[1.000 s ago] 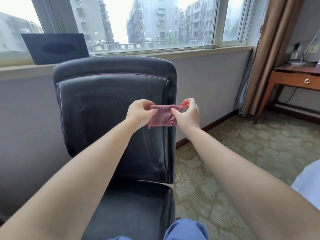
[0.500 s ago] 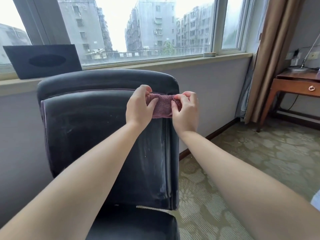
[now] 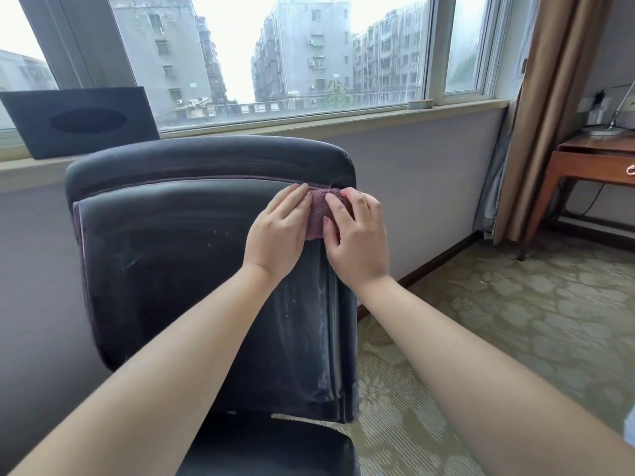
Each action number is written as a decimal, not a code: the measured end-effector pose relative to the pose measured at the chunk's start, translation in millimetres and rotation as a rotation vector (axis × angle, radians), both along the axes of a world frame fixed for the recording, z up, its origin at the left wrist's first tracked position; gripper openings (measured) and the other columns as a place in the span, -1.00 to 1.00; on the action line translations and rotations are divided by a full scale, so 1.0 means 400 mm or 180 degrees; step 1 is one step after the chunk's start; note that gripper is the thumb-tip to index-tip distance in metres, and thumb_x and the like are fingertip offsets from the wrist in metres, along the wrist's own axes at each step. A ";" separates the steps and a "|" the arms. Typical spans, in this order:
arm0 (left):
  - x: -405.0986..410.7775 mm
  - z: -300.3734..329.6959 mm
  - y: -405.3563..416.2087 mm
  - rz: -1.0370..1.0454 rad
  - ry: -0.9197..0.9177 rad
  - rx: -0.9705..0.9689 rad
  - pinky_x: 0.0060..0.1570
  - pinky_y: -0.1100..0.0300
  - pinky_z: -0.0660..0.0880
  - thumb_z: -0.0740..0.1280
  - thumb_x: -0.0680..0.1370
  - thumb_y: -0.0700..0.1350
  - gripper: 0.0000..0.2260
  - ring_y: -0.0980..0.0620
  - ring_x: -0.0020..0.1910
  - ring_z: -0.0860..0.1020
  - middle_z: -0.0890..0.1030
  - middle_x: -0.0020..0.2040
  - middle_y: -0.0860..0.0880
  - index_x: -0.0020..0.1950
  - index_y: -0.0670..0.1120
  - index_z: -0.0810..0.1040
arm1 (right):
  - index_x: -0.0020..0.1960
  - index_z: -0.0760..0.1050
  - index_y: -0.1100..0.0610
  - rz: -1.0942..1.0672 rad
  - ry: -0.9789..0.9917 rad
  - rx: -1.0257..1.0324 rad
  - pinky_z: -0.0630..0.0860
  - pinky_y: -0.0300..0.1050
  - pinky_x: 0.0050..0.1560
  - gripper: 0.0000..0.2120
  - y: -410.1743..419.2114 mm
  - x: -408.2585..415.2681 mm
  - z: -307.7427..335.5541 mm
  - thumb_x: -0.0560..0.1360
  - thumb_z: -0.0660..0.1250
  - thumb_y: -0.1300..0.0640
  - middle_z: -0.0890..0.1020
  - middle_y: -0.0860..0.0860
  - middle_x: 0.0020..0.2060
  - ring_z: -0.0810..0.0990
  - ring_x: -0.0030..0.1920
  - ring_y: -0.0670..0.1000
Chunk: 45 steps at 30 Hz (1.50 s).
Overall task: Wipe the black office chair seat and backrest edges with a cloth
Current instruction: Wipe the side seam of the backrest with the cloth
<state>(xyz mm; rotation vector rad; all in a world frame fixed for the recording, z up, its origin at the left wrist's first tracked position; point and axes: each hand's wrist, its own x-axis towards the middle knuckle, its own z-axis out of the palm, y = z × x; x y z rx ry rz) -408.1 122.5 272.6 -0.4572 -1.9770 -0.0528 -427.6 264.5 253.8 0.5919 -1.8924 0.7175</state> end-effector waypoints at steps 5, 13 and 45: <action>0.005 -0.074 -0.021 0.0138 0.0086 -0.0114 0.20 -0.09 0.48 0.14 0.63 -0.16 -0.68 -0.17 0.22 0.47 0.58 0.17 -0.22 0.14 -0.33 0.60 | 0.15 0.58 0.18 0.0011 -0.0022 0.0126 0.56 0.00 0.00 -0.70 -0.007 0.003 -0.058 0.54 0.17 0.12 0.59 0.18 0.07 0.51 0.05 0.16; 0.050 -0.169 -0.053 0.0600 0.0262 -0.0554 0.23 -0.07 0.35 0.11 0.63 -0.07 -0.64 -0.11 0.21 0.41 0.39 0.26 -0.09 0.25 -0.24 0.55 | 0.17 0.57 0.20 0.0255 -0.0331 0.0012 0.58 -0.03 0.01 -0.67 -0.035 0.040 -0.146 0.54 0.14 0.11 0.59 0.19 0.09 0.57 0.03 0.17; 0.061 0.005 0.033 0.0350 -0.0182 0.0348 -0.28 0.09 0.57 0.18 0.51 -0.14 -0.69 -0.08 -0.05 0.44 0.62 -0.02 -0.06 0.10 -0.17 0.64 | 0.05 0.57 0.27 0.0607 -0.0485 -0.0685 0.53 0.01 0.02 -0.82 -0.013 0.042 0.014 0.50 0.25 0.29 0.57 0.18 0.00 0.55 -0.01 0.17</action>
